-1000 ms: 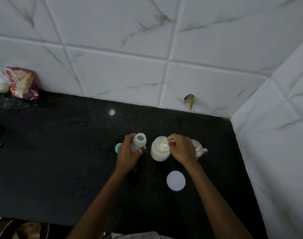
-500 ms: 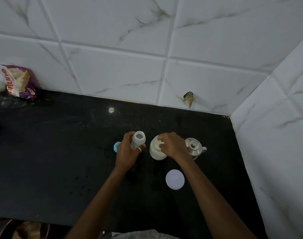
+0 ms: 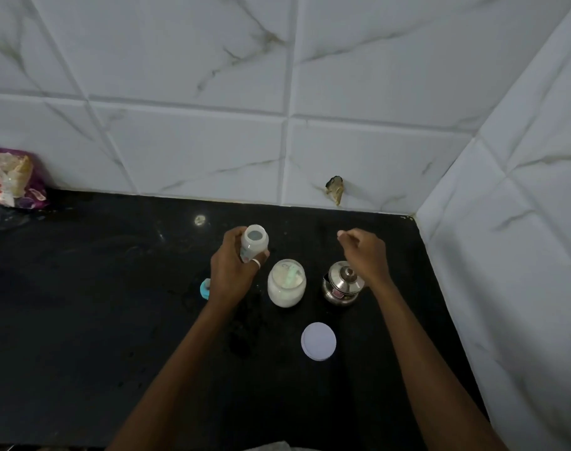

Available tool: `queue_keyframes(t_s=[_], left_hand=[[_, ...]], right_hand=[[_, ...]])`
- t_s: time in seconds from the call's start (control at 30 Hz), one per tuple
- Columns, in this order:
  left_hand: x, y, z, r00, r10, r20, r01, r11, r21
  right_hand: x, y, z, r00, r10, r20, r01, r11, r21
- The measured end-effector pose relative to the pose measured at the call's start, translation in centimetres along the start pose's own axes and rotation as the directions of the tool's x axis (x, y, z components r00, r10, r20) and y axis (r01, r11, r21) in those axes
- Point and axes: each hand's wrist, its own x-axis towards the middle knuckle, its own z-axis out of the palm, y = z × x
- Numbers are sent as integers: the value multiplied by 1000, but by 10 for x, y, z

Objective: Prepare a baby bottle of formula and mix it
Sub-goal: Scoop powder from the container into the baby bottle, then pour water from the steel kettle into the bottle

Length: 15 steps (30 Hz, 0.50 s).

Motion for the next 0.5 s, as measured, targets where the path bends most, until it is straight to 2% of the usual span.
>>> queue_keyframes(t_s=[0.13, 0.23, 0.37, 0.5], left_hand=[[11, 15, 7, 999, 34, -7, -34, 999, 22], [13, 22, 13, 1000, 26, -3, -26, 999, 27], [11, 28, 23, 1000, 30, 10, -30, 998, 55], [8, 36, 35, 999, 31, 5, -32, 998, 61]], right_hand=[[4, 45, -10, 974, 217, -60, -209, 972, 110], [-1, 76, -3, 940, 335, -70, -314, 925, 212], [-8, 101, 12, 916, 399, -48, -365, 875, 317], [-12, 113, 27, 919, 392, -46, -338, 843, 419]])
